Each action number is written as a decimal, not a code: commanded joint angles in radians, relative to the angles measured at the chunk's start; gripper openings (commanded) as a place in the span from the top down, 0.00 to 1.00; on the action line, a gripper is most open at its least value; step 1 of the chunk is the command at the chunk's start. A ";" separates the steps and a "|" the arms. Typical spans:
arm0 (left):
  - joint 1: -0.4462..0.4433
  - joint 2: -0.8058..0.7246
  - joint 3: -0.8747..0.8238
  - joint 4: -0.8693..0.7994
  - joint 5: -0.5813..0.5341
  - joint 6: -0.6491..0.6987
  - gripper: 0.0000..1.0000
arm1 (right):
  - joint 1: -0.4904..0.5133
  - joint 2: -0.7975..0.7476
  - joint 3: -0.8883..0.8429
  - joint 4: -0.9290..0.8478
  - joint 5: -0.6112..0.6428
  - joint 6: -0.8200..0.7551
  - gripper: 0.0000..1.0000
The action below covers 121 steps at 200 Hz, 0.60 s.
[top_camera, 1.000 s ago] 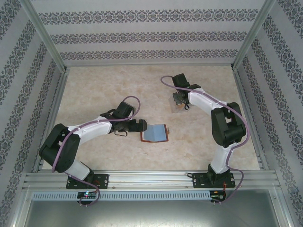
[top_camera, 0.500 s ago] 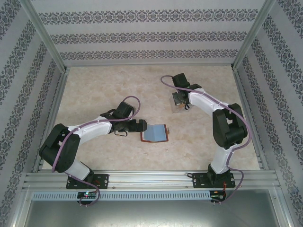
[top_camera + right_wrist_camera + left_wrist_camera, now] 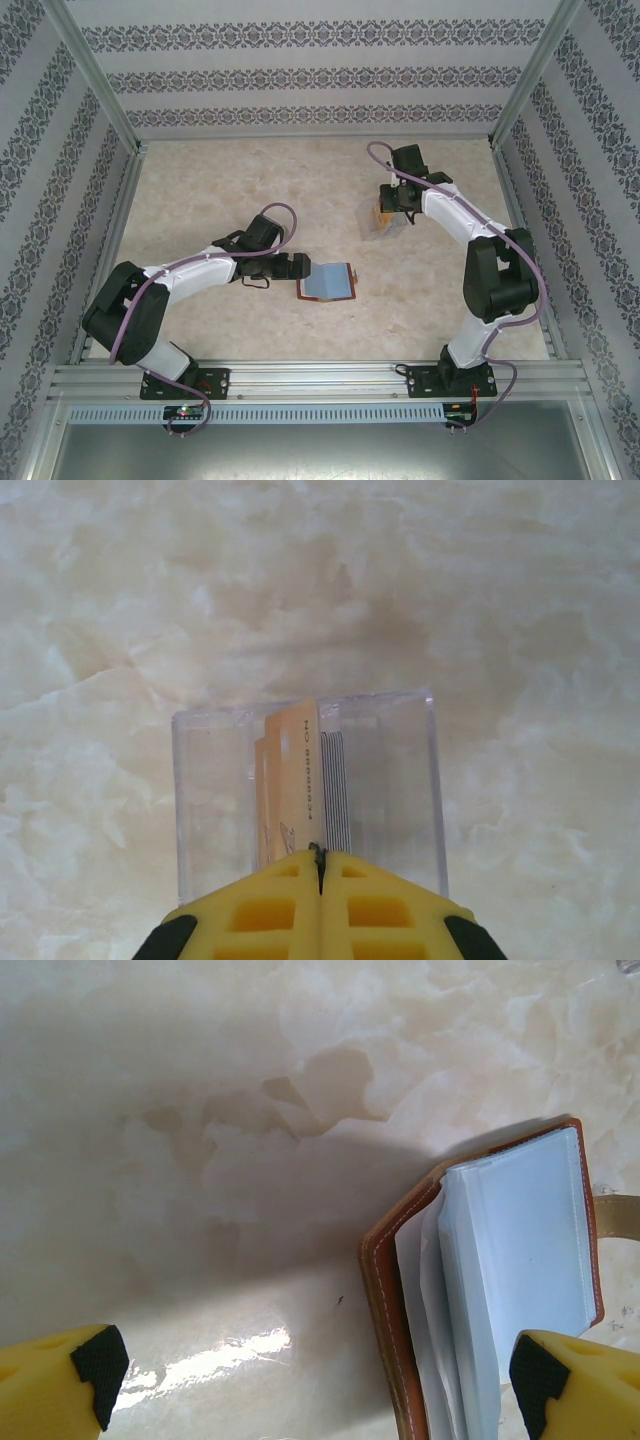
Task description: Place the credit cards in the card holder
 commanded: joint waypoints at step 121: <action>-0.006 -0.012 0.001 0.006 0.003 0.015 0.00 | 0.052 0.009 -0.047 0.011 0.074 -0.018 0.64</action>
